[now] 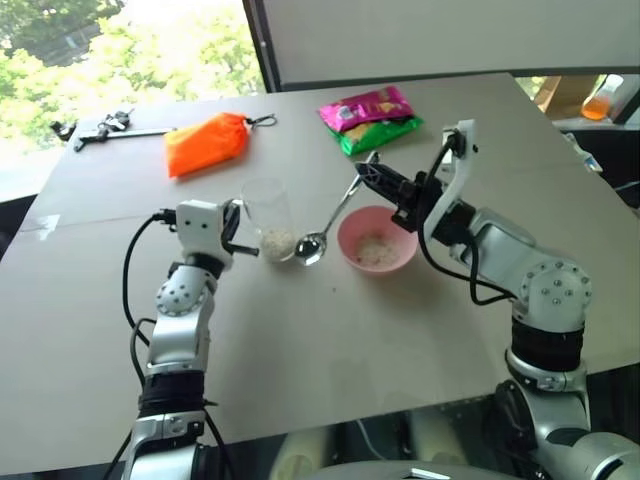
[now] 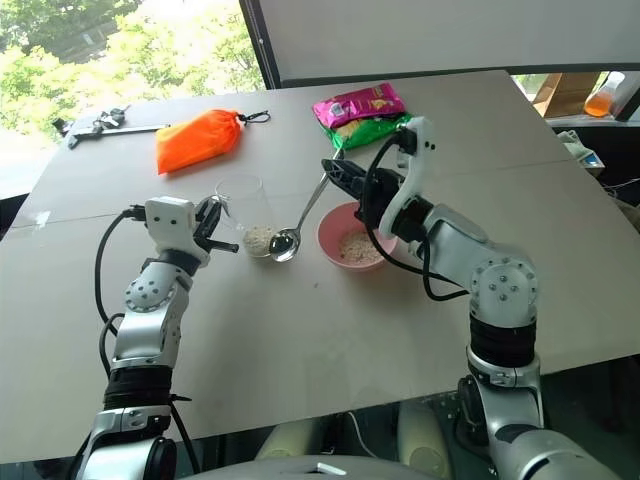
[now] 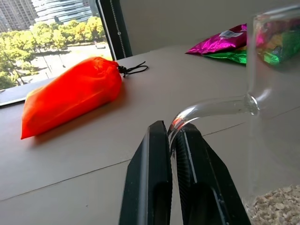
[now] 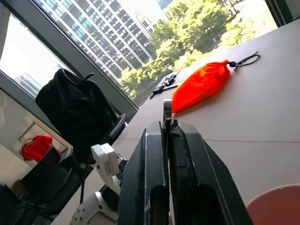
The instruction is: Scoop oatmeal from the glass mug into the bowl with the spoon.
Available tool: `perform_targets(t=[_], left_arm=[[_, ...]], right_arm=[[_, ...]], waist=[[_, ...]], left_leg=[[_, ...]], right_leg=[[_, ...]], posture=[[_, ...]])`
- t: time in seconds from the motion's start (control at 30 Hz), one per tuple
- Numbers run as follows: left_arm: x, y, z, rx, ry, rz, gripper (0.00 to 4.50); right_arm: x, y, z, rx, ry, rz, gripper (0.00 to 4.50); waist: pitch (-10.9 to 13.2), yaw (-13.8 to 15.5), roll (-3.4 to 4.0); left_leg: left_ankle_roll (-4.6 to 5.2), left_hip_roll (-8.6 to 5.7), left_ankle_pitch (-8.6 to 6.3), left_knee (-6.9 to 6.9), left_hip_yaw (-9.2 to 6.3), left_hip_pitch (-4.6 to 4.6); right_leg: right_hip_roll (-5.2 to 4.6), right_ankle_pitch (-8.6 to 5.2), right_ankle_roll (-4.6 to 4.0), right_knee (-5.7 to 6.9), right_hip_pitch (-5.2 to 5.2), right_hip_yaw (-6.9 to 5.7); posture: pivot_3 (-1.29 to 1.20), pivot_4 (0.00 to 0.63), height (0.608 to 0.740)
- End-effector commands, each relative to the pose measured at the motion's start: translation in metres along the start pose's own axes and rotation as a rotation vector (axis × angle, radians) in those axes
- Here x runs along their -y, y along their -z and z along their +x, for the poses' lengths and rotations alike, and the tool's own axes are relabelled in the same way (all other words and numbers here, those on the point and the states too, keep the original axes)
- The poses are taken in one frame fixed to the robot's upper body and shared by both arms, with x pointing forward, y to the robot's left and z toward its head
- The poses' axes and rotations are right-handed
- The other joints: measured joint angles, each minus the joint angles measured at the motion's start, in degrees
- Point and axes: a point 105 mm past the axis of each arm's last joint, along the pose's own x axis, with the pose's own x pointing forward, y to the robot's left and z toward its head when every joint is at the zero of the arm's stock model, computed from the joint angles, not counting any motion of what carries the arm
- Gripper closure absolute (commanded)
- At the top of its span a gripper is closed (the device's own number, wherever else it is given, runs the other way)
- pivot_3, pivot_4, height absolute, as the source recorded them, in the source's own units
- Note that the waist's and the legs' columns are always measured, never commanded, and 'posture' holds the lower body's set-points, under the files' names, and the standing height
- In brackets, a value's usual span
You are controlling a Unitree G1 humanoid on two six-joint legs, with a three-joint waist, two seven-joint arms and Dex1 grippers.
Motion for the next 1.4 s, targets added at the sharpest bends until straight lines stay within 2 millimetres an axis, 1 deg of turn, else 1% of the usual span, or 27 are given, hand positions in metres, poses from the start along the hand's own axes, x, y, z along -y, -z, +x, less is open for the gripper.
perform_targets(t=[0.03,0.1,0.17,0.23,0.3,0.43,0.5,0.6,0.83,1.07,1.17,1.3,1.4], left_arm=[[0.008,-0.014,0.003,0.075,0.038,0.03,4.37],[0.016,-0.016,0.004,0.099,0.071,0.045,4.37],[0.024,-0.019,0.005,0.123,0.102,0.066,4.37],[0.033,-0.022,0.007,0.148,0.139,0.093,4.37],[0.04,-0.025,0.009,0.171,0.174,0.12,4.37],[0.051,-0.031,0.012,0.217,0.239,0.172,4.37],[0.053,-0.032,0.014,0.23,0.254,0.184,4.37],[0.055,-0.034,0.015,0.245,0.271,0.205,4.37],[0.061,-0.035,0.018,0.267,0.312,0.244,4.37],[0.057,-0.033,0.021,0.268,0.316,0.256,4.37],[0.056,-0.031,0.02,0.264,0.317,0.254,4.37],[0.057,-0.03,0.02,0.26,0.322,0.251,4.37],[0.058,-0.03,0.021,0.257,0.325,0.249,4.37]], right_arm=[[-0.011,-0.037,0.005,0.086,-0.052,-0.11,4.5],[-0.012,-0.055,0.011,0.114,-0.061,-0.16,4.5],[-0.014,-0.068,0.018,0.135,-0.069,-0.202,4.5],[-0.016,-0.076,0.027,0.146,-0.085,-0.231,4.5],[-0.016,-0.076,0.035,0.135,-0.102,-0.259,4.5],[-0.013,-0.061,0.045,0.078,-0.123,-0.325,4.5],[-0.007,-0.048,0.048,0.013,-0.122,-0.397,4.5],[-0.002,-0.029,0.049,-0.07,-0.135,-0.486,4.5],[-0.003,0.008,0.054,-0.191,-0.212,-0.644,4.5],[-0.008,0.028,0.053,-0.231,-0.255,-0.655,4.5],[-0.013,0.041,0.049,-0.255,-0.284,-0.68,4.5],[-0.017,0.05,0.047,-0.255,-0.28,-0.586,4.5],[-0.011,0.045,0.049,-0.223,-0.208,-0.459,4.5]], waist=[[0.0,0.0,0.0],[0.0,0.0,0.0],[0.0,0.0,0.0],[0.0,0.0,-0.01],[0.0,0.0,-0.01],[0.0,0.0,-0.01],[0.0,-0.1,-0.01],[0.0,-0.2,-0.01],[0.0,-0.1,-0.01],[0.0,-0.1,-0.01],[0.0,-0.1,-0.02],[0.0,-0.1,-0.03],[0.0,-0.1,-0.04]], left_leg=[[0.0,-0.01,0.0,0.0,0.01,-0.01],[0.0,-0.02,0.0,0.02,0.02,-0.01],[0.0,-0.02,0.0,0.01,0.02,-0.02],[0.0,-0.01,0.0,0.01,0.03,-0.06],[0.0,-0.02,0.0,0.01,0.07,-0.1],[0.0,-0.02,0.0,0.01,0.07,-0.17],[-0.01,-0.02,0.01,0.03,0.12,-0.32],[-0.04,-0.02,0.03,0.32,0.13,-0.86],[-0.05,-0.03,0.04,0.67,0.14,-0.92],[-0.06,-0.03,0.04,0.77,0.13,-0.92],[-0.06,-0.03,0.04,0.77,0.12,-0.91],[-0.06,-0.03,0.04,0.78,0.12,-0.91],[-0.06,-0.03,0.04,0.79,0.12,-0.89]], right_leg=[[0.0,0.0,0.0,0.01,-0.02,0.0],[0.0,0.0,0.0,0.03,-0.03,0.0],[0.0,0.0,0.0,0.02,-0.06,0.0],[-0.01,0.0,0.0,0.02,-0.1,0.01],[-0.03,0.0,0.0,0.03,-0.15,0.04],[-0.04,0.0,0.0,0.05,-0.23,0.05],[-0.04,0.0,0.0,0.1,-0.41,0.09],[-0.04,0.0,-0.01,0.4,-0.94,0.08],[-0.04,0.0,-0.01,0.56,-0.92,0.02],[-0.03,0.01,0.0,0.64,-0.91,0.01],[-0.03,0.01,0.0,0.64,-0.91,0.01],[-0.03,0.01,0.0,0.66,-0.91,0.01],[-0.02,0.01,0.0,0.67,-0.9,0.02]], posture=[[0.0,0.15,0.74],[0.0,0.15,0.74],[0.0,0.15,0.74],[0.0,0.15,0.74],[0.0,0.15,0.74],[0.0,0.15,0.74],[0.0,0.15,0.74],[0.0,0.15,0.74],[0.0,0.15,0.74],[0.0,0.15,0.74],[0.0,0.15,0.74],[0.0,0.15,0.74],[0.0,0.15,0.74]])
